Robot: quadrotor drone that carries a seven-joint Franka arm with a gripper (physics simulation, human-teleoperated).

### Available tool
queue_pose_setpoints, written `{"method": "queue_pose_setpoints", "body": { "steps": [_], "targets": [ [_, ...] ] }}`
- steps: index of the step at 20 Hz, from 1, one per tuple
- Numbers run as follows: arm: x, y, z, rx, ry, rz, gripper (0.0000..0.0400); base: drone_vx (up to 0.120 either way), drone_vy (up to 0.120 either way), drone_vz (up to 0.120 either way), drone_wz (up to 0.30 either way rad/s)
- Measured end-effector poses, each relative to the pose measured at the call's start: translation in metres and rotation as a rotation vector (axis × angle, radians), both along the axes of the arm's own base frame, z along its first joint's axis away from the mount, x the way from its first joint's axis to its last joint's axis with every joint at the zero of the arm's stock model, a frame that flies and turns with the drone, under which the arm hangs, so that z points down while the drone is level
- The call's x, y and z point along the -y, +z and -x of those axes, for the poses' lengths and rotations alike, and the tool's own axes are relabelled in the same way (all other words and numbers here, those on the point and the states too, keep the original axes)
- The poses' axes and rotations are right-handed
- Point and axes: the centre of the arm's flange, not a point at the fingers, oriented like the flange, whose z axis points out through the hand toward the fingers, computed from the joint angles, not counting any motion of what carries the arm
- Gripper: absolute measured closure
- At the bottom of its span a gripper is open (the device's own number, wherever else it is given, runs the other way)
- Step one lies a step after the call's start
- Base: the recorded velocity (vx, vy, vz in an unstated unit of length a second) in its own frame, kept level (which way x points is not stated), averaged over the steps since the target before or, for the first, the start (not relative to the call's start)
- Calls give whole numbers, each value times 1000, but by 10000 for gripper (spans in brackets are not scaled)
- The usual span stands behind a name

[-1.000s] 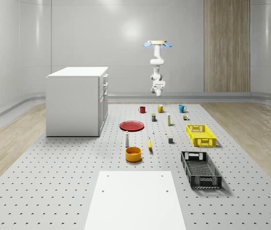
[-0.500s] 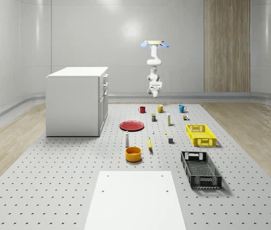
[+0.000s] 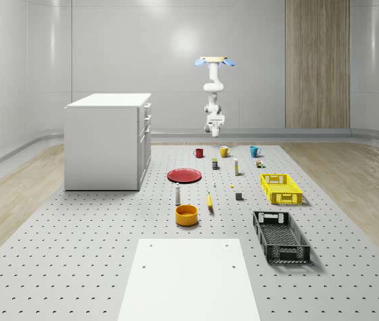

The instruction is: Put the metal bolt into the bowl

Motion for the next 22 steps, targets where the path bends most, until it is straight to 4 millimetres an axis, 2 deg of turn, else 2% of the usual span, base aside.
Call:
{"method": "queue_pose_setpoints", "body": {
  "steps": [14,18,22],
  "targets": [
    [-8,0,1,11,-2,84,0,120,0,0,0],
    [-17,-2,1,13,-4,173,0,120,0,0,0],
    [-34,-6,1,16,-8,347,0,120,0,0,0]
  ]
}}
